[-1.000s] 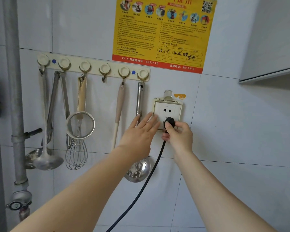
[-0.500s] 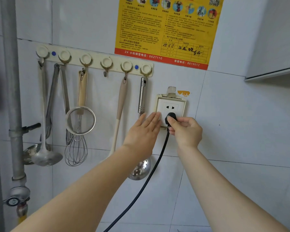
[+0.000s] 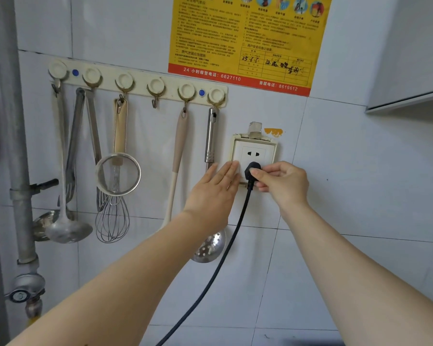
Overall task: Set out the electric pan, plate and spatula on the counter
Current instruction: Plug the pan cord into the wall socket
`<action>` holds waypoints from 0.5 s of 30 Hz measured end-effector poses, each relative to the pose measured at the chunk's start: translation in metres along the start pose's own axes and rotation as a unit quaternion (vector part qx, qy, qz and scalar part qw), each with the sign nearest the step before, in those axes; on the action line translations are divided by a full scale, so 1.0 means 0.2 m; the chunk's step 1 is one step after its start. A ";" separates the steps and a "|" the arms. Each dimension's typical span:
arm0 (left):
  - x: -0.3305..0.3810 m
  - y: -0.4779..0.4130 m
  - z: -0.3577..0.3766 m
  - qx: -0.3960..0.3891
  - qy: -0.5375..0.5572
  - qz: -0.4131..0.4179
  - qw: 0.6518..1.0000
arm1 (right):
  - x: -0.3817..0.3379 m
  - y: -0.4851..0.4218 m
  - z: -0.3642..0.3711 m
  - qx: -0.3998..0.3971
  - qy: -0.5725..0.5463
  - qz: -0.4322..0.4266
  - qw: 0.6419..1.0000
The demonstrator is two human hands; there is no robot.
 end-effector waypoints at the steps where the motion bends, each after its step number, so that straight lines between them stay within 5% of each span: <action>1: 0.00 0.00 0.00 0.002 0.004 0.000 1.000 | 0.00 0.00 0.01 0.005 0.001 0.004 1.000; 7: -0.01 0.00 0.00 0.005 0.019 0.007 1.000 | 0.03 -0.05 0.01 0.001 0.020 0.044 0.999; 15: -0.02 -0.01 -0.03 0.023 0.077 0.002 0.997 | -0.02 0.00 -0.03 0.092 0.209 -0.015 0.974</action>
Point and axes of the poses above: each hand's wrist, its own y-axis away from the middle knuckle, its own z-axis out of the palm, x = y × z, the point moved 10 cm from there along -y, towards the middle knuckle, and after that the axes turned 13 degrees about y, right-handed, at the moved point
